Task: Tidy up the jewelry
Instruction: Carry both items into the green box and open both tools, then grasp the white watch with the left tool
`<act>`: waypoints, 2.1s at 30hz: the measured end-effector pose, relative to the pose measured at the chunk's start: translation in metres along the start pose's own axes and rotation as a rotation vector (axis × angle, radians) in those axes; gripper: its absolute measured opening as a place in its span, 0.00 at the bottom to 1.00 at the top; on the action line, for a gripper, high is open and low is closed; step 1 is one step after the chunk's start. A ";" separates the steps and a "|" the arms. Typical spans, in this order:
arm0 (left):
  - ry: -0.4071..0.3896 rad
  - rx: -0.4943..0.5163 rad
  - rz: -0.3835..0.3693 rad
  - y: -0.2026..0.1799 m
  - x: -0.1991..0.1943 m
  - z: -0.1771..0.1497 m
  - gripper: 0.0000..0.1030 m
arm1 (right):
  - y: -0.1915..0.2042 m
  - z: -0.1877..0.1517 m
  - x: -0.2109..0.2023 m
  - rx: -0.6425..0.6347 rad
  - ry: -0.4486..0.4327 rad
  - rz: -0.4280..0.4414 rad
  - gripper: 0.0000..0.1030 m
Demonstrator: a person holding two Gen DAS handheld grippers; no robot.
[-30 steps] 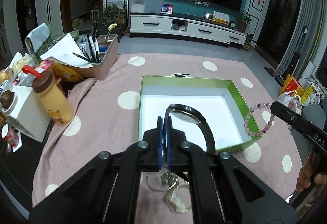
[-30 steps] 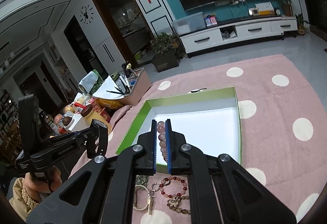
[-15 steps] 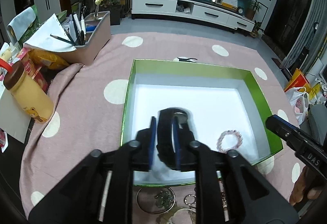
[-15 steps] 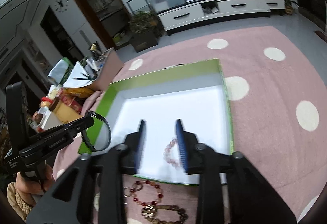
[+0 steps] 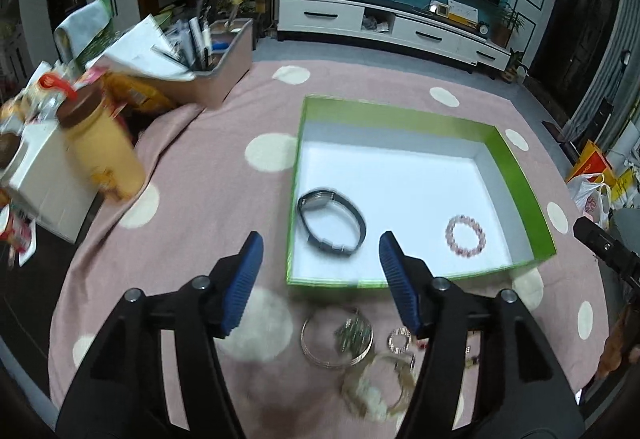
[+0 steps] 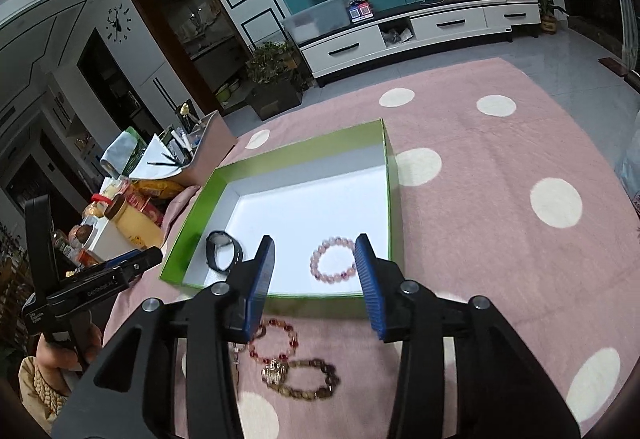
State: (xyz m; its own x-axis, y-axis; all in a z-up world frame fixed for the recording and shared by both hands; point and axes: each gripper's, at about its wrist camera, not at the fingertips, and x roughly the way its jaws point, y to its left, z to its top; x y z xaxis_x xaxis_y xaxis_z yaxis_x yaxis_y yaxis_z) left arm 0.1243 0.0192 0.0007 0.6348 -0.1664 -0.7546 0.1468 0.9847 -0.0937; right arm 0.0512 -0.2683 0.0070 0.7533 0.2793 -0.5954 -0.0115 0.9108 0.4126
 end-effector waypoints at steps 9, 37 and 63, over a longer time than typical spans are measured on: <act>0.062 -0.054 -0.007 0.016 -0.018 -0.046 0.63 | 0.011 -0.035 -0.011 -0.046 0.058 0.027 0.41; 0.230 -0.036 0.018 -0.024 0.027 -0.103 0.61 | 0.035 -0.101 0.017 -0.106 0.169 0.031 0.41; 0.233 -0.002 -0.007 -0.011 0.018 -0.102 0.16 | 0.036 -0.100 0.018 -0.103 0.160 0.047 0.41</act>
State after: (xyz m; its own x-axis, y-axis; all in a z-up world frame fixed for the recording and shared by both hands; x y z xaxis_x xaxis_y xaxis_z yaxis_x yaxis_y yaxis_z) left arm 0.0570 0.0106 -0.0785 0.4410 -0.1571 -0.8837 0.1487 0.9837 -0.1007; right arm -0.0018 -0.2001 -0.0575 0.6367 0.3597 -0.6821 -0.1176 0.9195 0.3751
